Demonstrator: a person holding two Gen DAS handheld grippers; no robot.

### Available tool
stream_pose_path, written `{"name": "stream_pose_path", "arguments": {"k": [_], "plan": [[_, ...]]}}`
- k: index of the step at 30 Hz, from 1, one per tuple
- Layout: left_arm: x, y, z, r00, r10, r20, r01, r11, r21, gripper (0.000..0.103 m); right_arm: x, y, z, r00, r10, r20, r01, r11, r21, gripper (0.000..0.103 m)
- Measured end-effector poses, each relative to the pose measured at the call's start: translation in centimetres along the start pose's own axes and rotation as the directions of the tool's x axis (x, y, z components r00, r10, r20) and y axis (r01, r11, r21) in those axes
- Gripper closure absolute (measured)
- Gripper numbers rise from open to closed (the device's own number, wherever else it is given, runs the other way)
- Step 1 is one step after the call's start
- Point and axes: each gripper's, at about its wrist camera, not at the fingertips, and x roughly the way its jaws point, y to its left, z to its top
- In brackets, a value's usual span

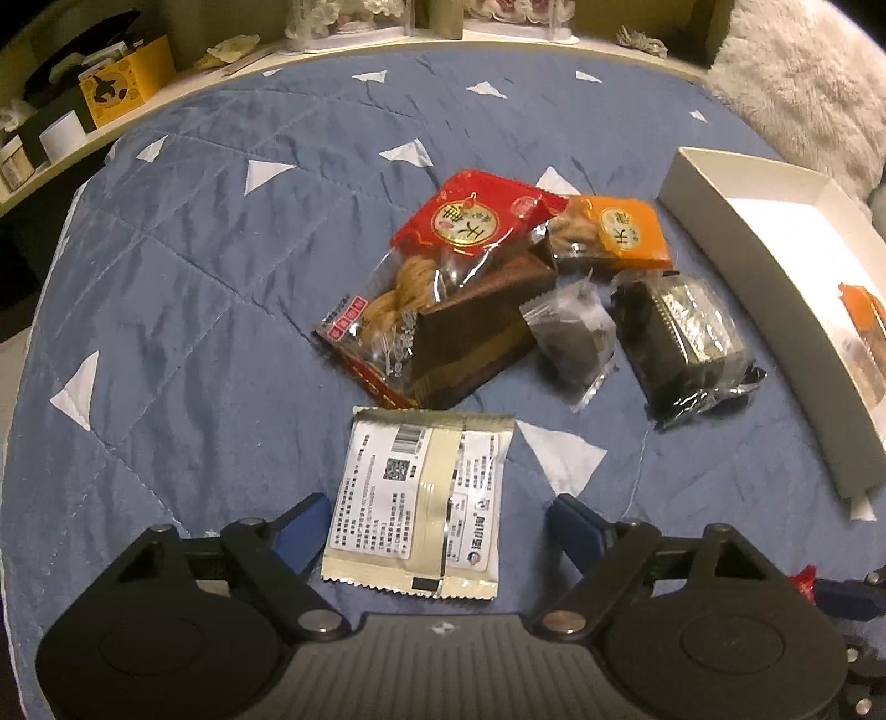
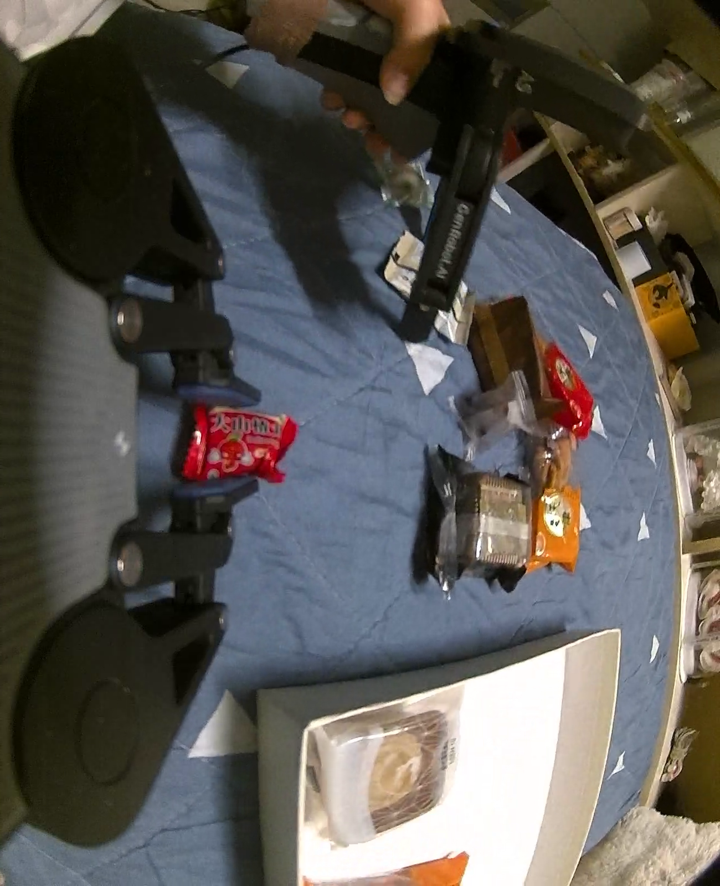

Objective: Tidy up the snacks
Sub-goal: 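Grasp the white paper snack packet with the left tool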

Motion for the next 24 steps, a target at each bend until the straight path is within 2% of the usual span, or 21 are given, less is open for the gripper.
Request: {"name": "stream_pose_path", "arguments": {"k": [5,7,9,11,14,17,20,24], "plan": [[-0.6,-0.4,-0.5,0.996,-0.084,-0.021,0.084,0.996,0.005,0.02,0.4,-0.3,0.2,1.0,0.005,-0.007,-0.005,1.0,0.008,0.071],[-0.7,-0.9,-0.5,0.996,-0.09,-0.026,0.091,0.996,0.004,0.02,0.5,-0.3,0.2,1.0,0.003,-0.009,-0.003,1.0,0.005,0.071],[-0.5,-0.9,-0.3,0.997,-0.072,-0.033,0.071,0.997,-0.029,0.022,0.6,-0.4,0.2,1.0,0.002,-0.013,-0.002,1.0,0.006,0.071],[-0.3,-0.5,0.0,0.998,-0.056,-0.036,0.052,0.993,-0.105,0.023,0.8,-0.4,0.2,1.0,-0.002,-0.013,0.002,1.0,0.012,0.071],[-0.1,0.2,0.5,0.999,-0.044,-0.027,0.036,0.97,-0.241,0.024,0.9,-0.5,0.4,1.0,-0.007,-0.01,0.007,1.0,0.025,0.07],[0.0,0.6,0.7,1.0,-0.002,-0.02,-0.005,0.945,-0.326,0.035,1.0,-0.5,0.5,1.0,-0.007,-0.012,0.008,0.999,0.044,0.069],[0.2,0.6,0.8,0.999,0.04,-0.011,-0.042,0.938,-0.343,0.041,1.1,-0.5,0.6,1.0,0.001,-0.014,0.0,0.999,0.05,0.068],[0.1,0.1,0.8,0.998,0.063,-0.009,-0.063,0.948,-0.313,0.046,1.2,-0.6,0.7,1.0,0.004,-0.017,-0.003,0.999,0.048,0.071]]}}
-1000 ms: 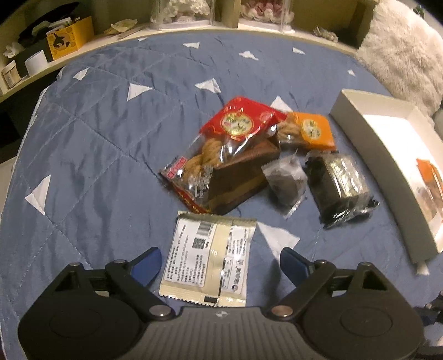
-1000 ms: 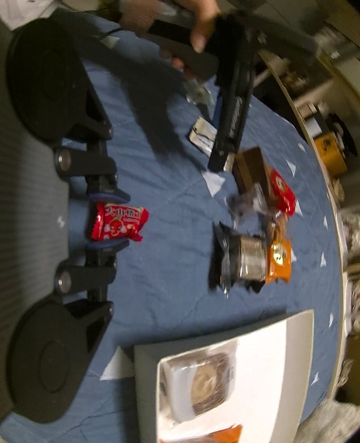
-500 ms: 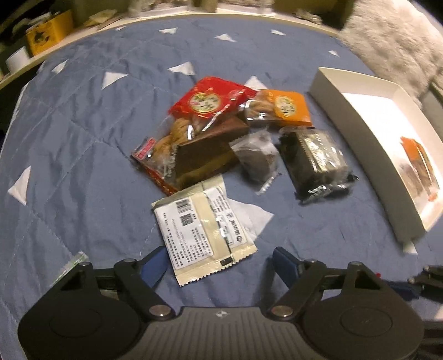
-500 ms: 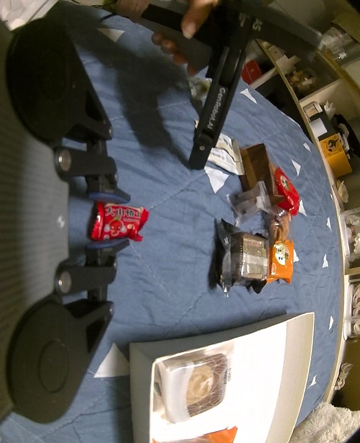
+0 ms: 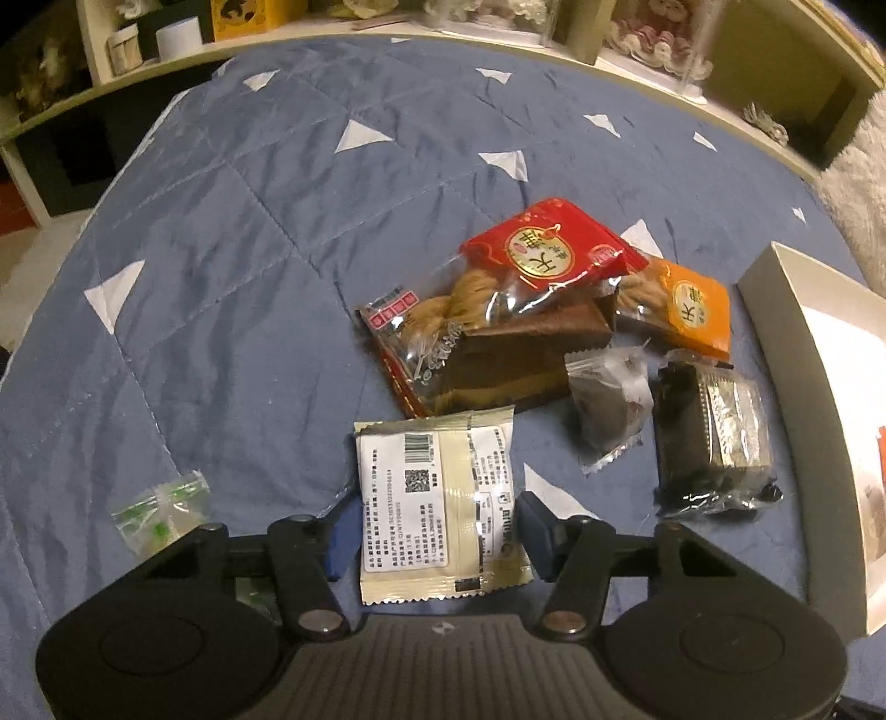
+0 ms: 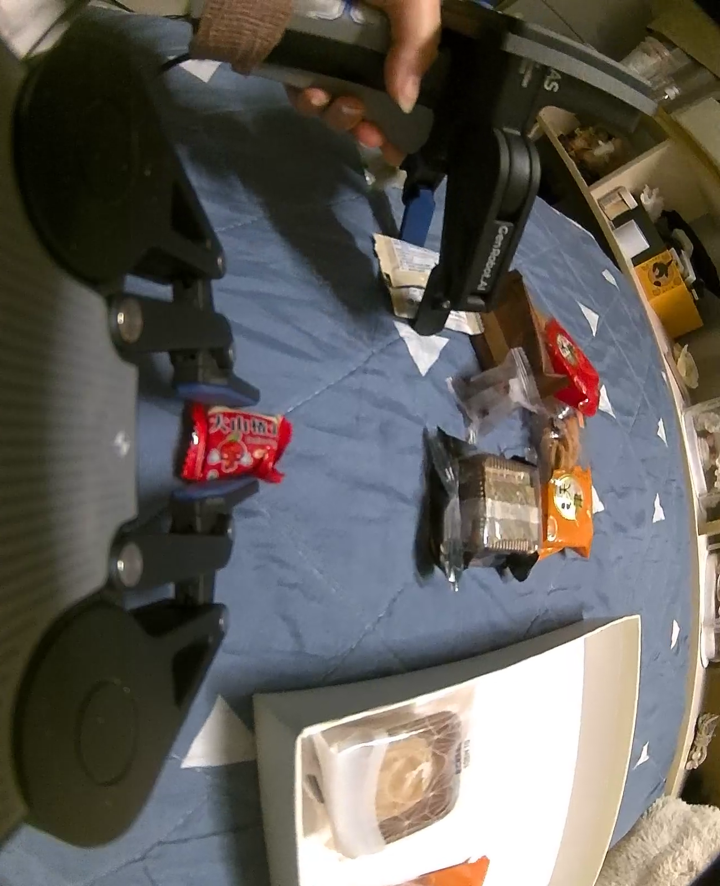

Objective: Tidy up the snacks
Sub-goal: 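Grasp the white paper snack packet with the left tool, then place white packet in box with left tool while right drops red candy there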

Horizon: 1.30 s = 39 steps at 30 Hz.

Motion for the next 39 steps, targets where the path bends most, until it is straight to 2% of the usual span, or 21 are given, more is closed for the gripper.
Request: {"name": "stream_pose_path", "arguments": {"k": [8,11,21,30,39], "plan": [[-2.0,-0.6,-0.7,1.0,0.028,0.014,-0.027,1.0,-0.006,0.051,-0.3,-0.2,0.1,1.0,0.001,0.011,0.0,1.0,-0.013,0.072],[-3.9,-1.2,-1.0,0.997,0.056,0.061,-0.057,0.998,0.016,0.051,-0.9,-0.3,0.4,0.999,-0.018,0.039,0.019,0.999,-0.029,0.072],[-10.3,-3.0,-2.3,0.981,0.019,0.191,-0.021,1.0,0.009,0.051,-5.6,-0.9,2.9,0.981,-0.03,0.192,0.048,0.995,-0.089,0.072],[-14.2,-7.7,-2.2,0.965,-0.027,0.261,0.006,0.997,0.079,0.051,-9.6,-3.8,5.5,0.956,-0.058,0.288,0.089,0.991,-0.096,0.072],[-16.1,-14.5,-1.4,0.95,-0.099,0.297,0.053,0.986,0.158,0.051,-14.0,-7.9,7.0,0.931,-0.113,0.348,0.161,0.981,-0.113,0.072]]}}
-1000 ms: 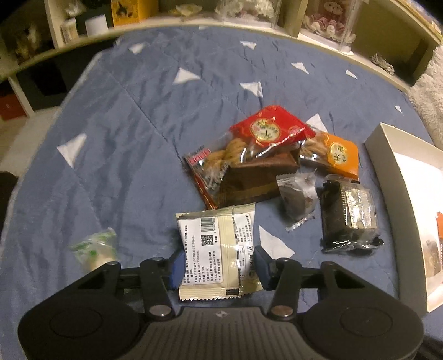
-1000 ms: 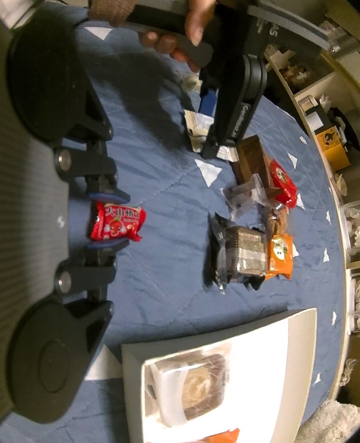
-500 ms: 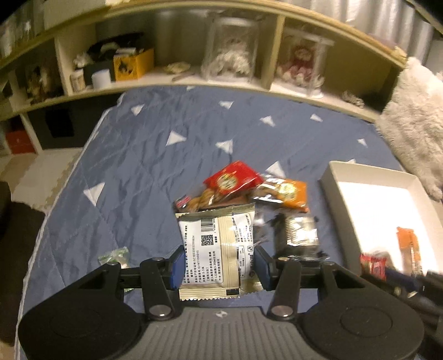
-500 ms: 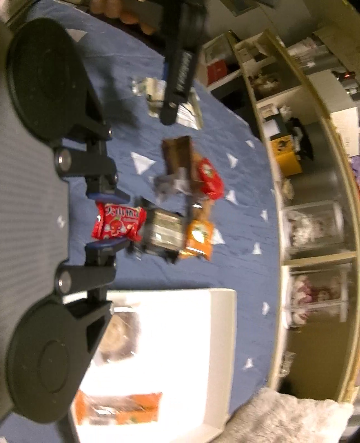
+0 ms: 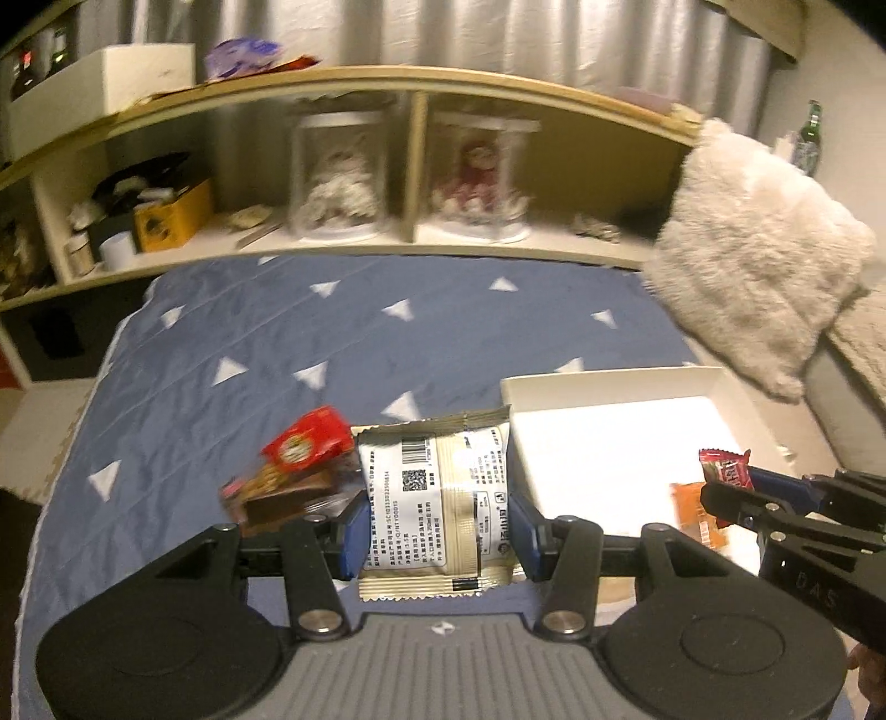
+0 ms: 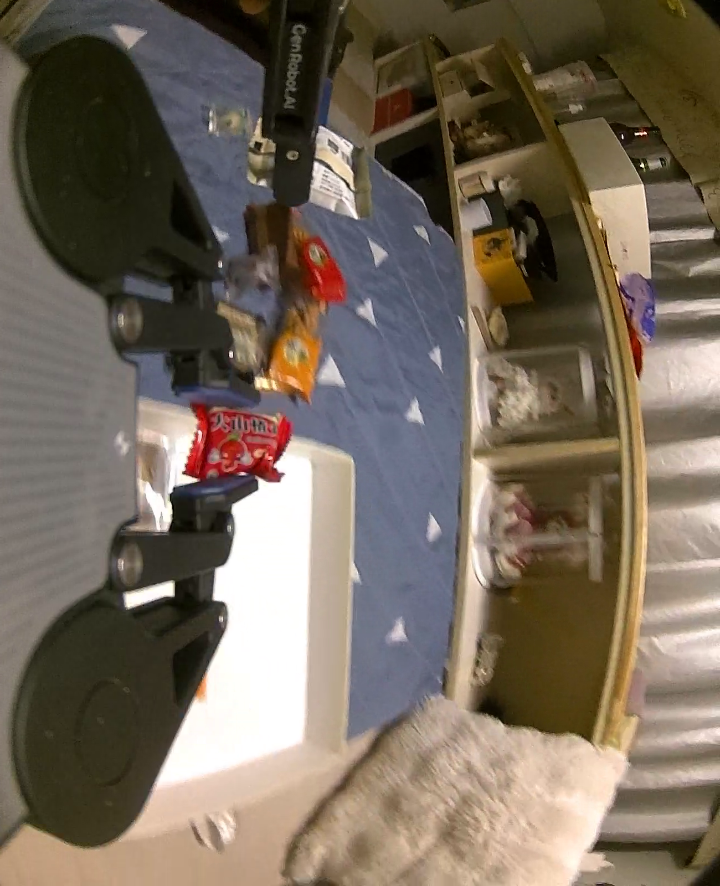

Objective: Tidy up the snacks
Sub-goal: 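Place white packet in box with left tool while right drops red candy there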

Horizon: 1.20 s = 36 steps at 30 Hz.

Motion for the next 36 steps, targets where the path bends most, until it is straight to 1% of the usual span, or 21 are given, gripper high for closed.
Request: {"name": "stream_pose_path", "arguments": {"k": [5,10,15,20,23,27,31,34,35,36], "plan": [[0.5,-4.2,0.6,0.999,-0.043,0.001,0.043,0.999,0.031,0.051,-2.2,-4.0,0.1,0.999,-0.049,0.011,0.049,0.999,0.001,0.072],[1.4,-8.4,0.8,0.996,-0.091,-0.009,0.092,0.994,0.055,0.051,-3.4,-7.9,-0.4,0.995,-0.096,0.004,0.096,0.995,0.027,0.072],[3.1,-12.6,0.5,0.988,-0.145,-0.048,0.148,0.987,0.07,0.051,-4.2,-12.1,-1.6,0.99,-0.138,-0.02,0.139,0.988,0.061,0.072],[5.3,-15.4,-0.3,0.979,-0.176,-0.105,0.184,0.98,0.072,0.051,-4.5,-16.0,-3.2,0.985,-0.165,-0.048,0.169,0.98,0.101,0.072],[6.9,-16.3,-0.9,0.974,-0.176,-0.146,0.187,0.98,0.067,0.051,-4.5,-17.8,-4.2,0.983,-0.171,-0.067,0.179,0.976,0.124,0.072],[9.0,-16.4,-1.5,0.969,-0.159,-0.189,0.171,0.984,0.049,0.051,-3.4,-19.2,-5.1,0.981,-0.166,-0.096,0.179,0.971,0.155,0.072],[10.2,-16.0,-1.6,0.962,-0.165,-0.218,0.172,0.985,0.016,0.05,-1.8,-20.2,-5.7,0.981,-0.149,-0.124,0.17,0.969,0.177,0.071],[10.8,-15.9,-1.3,0.959,-0.164,-0.23,0.171,0.985,0.007,0.049,-0.6,-20.7,-5.9,0.98,-0.139,-0.14,0.164,0.967,0.193,0.071],[11.0,-15.9,-1.3,0.957,-0.162,-0.239,0.169,0.986,0.01,0.045,-0.2,-20.9,-5.8,0.98,-0.136,-0.143,0.163,0.966,0.2,0.071],[11.2,-15.9,-1.3,0.955,-0.158,-0.249,0.166,0.986,0.011,0.039,0.1,-21.0,-5.7,0.98,-0.134,-0.144,0.162,0.965,0.207,0.07]]}}
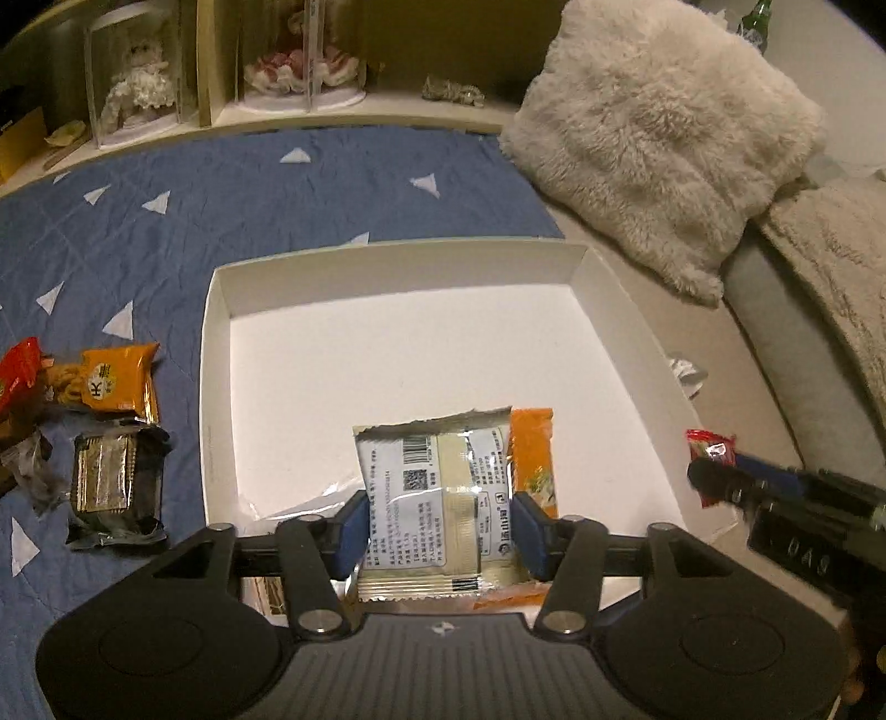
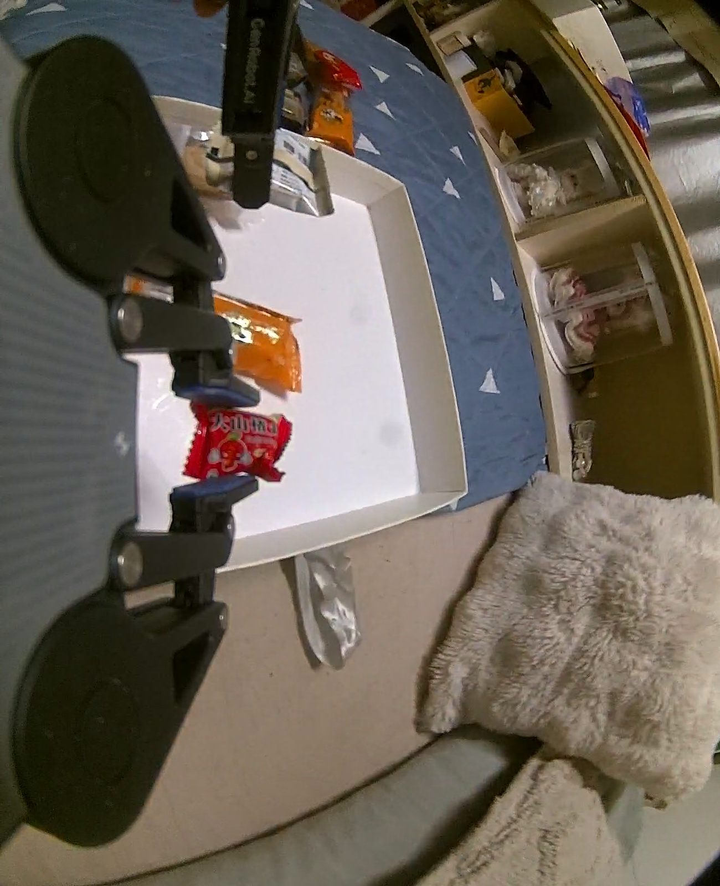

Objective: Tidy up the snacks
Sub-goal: 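Place white packet in box with left tool while right drops red candy there, then move right tool to the dark wrapped pack and grasp it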

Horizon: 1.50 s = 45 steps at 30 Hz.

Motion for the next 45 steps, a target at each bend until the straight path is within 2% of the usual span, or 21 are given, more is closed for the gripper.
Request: {"name": "stream_pose_path", "arguments": {"k": [1,2,3,5,11,20,28,29,45], "plan": [[0.1,0.1,-0.1,1.0,0.0,-0.008,0.0,1.0,0.0,0.037,0.3,-0.1,0.1,1.0,0.002,0.0,-0.002,1.0,0.009,0.07],[0.2,0.2,-0.2,1.0,-0.002,-0.015,0.002,1.0,0.001,0.034,0.5,-0.2,0.2,1.0,0.001,0.005,-0.001,1.0,0.019,0.064],[0.3,0.2,-0.3,1.0,-0.001,-0.023,0.001,1.0,0.006,0.032,0.8,-0.4,0.3,1.0,-0.002,0.002,0.002,1.0,0.029,0.054],[0.3,0.4,-0.5,0.999,0.004,-0.034,-0.004,1.0,0.013,0.028,1.0,-0.6,0.4,0.999,-0.025,-0.023,0.026,0.999,0.043,0.049],[0.0,0.6,-1.2,0.998,0.007,-0.063,-0.005,0.999,0.033,0.016,0.6,-0.4,-0.2,0.996,-0.03,-0.082,0.033,0.999,0.036,0.042],[-1.1,0.7,-2.1,0.998,0.016,-0.068,-0.012,0.999,0.051,0.004,-1.1,0.7,-0.8,0.995,-0.044,-0.092,0.043,0.999,-0.022,0.032],[-2.3,0.8,-3.0,0.998,0.013,-0.065,-0.009,0.998,0.064,0.0,-3.0,1.1,-1.3,0.993,-0.09,-0.072,0.088,0.996,-0.034,0.008],[-2.4,0.7,-3.1,0.997,0.015,-0.07,-0.01,0.998,0.07,0.0,-3.2,1.1,-1.3,0.993,-0.1,-0.068,0.098,0.995,-0.032,0.001],[-5.6,2.8,-4.5,1.0,-0.009,-0.028,0.01,0.998,0.055,0.0,-5.8,2.5,-2.2,0.986,-0.152,-0.068,0.149,0.988,-0.043,0.0]]}}
